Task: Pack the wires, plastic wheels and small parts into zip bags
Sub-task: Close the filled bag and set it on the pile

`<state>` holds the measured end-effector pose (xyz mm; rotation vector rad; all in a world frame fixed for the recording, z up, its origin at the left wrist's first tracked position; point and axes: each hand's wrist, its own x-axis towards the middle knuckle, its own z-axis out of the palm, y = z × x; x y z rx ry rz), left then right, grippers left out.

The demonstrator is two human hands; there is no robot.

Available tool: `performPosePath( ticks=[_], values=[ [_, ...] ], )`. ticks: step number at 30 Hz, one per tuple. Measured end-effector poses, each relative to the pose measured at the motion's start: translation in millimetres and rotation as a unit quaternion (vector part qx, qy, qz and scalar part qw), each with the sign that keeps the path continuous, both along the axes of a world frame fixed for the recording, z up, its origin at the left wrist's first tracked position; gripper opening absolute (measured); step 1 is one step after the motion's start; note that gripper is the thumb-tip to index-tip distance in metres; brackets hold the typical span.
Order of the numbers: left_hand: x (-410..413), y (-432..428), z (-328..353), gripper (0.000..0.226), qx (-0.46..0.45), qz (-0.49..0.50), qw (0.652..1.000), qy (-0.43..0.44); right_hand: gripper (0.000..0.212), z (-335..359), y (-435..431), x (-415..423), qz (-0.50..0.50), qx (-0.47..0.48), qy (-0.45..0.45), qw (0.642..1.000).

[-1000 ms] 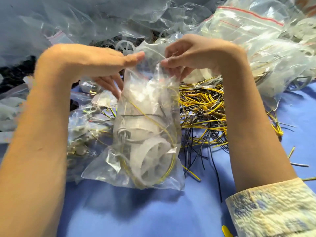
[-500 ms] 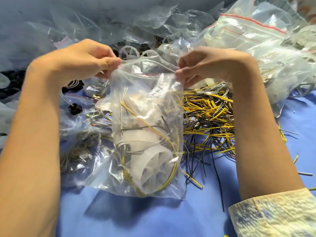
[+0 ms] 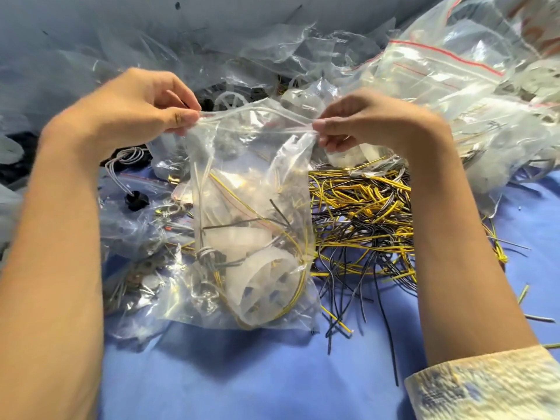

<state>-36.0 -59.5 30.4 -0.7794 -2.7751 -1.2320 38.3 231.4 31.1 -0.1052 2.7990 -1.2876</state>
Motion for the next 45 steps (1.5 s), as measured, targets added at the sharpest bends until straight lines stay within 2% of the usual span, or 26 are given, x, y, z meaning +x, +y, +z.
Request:
performPosePath(
  ticks=[6,14,18,22,25,29,36,38,43,45],
  values=[
    [-1.3,-5.2,-0.4,0.024,0.005,-0.004,1.000,0.017,0.016,0.2,-1.9,1.2,0.016,-0.015,0.004,1.000],
    [-5.3,-7.0,-3.3,0.034,-0.010,0.002,0.999,0.035,0.015,3.5,-1.9,2.2,0.024,0.048,0.059,0.997],
    [-3.5,-4.5,-2.9,0.024,-0.002,-0.002,1.000,0.020,0.014,4.8,-6.1,1.3,0.016,0.038,0.071,0.997],
    [-1.4,-1.6,-4.0,0.007,-0.020,-0.004,0.999,-0.044,0.014,3.0,-7.7,1.6,0.022,0.027,0.032,0.999],
    [0.3,0.3,-6.8,0.015,-0.060,-0.010,0.996,-0.067,0.012,1.1,-7.0,1.5,0.026,0.017,0.016,0.999],
    [1.2,-0.6,-6.6,0.021,-0.054,-0.007,0.997,-0.063,0.011,0.1,-6.1,1.1,0.025,0.009,0.023,0.999],
    [3.0,3.2,-7.1,0.015,-0.049,-0.003,0.999,-0.008,0.007,-0.4,-7.2,1.1,0.035,0.011,0.049,0.998],
    [3.6,3.1,-5.6,0.014,-0.053,0.003,0.999,0.004,0.012,2.6,-8.5,1.1,0.042,0.026,0.052,0.997],
    [5.5,5.6,-5.0,0.011,-0.031,-0.011,0.999,-0.037,0.013,3.4,-11.5,0.4,0.032,0.039,0.053,0.997],
    [6.3,6.8,-5.6,0.022,-0.026,-0.022,0.999,-0.042,0.018,1.3,-12.1,0.1,0.031,0.027,0.046,0.998]
  ],
)
